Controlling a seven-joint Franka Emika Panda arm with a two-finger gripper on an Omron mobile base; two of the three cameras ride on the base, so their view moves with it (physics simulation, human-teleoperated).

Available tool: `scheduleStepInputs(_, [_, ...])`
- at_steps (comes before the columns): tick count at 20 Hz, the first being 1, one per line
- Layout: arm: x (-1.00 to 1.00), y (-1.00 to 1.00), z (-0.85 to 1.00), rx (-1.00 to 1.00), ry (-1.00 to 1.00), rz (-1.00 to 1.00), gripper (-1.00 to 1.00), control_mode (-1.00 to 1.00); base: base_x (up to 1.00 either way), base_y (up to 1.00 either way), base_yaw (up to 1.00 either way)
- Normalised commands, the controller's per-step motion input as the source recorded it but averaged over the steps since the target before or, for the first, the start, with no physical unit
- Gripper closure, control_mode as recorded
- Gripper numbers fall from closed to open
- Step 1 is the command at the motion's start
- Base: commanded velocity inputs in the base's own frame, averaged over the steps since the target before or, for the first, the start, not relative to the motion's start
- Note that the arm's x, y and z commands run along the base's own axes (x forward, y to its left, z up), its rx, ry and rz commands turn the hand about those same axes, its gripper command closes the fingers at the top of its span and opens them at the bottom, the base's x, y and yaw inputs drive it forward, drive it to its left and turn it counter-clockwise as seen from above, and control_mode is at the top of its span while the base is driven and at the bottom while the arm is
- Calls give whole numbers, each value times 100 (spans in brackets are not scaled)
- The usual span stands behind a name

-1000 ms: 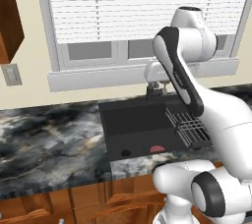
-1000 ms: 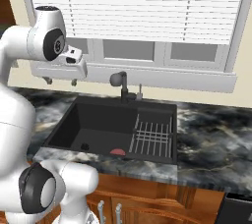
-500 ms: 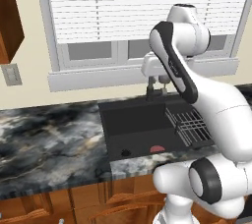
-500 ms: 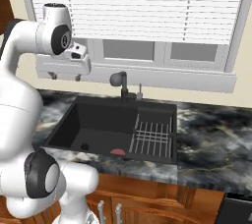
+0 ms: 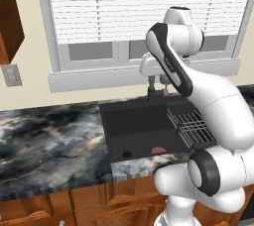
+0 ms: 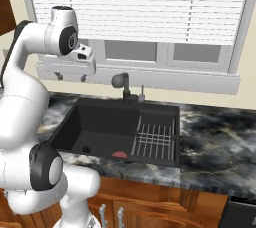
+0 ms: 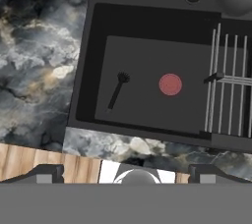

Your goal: Pick up the dish brush and soap dispenser from the sink, and place them back in the cabinet, and close the cabinet door.

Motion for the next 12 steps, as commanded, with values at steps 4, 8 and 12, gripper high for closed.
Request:
scheduleStepInputs(4, [16, 1, -24, -4, 0, 0, -100, -100, 0, 0, 0])
scheduleStepInputs(8, [14, 6, -24, -5, 0, 0, -100, -100, 0, 0, 0])
scheduleStepInputs(12, [16, 7, -24, -1, 0, 0, -100, -100, 0, 0, 0])
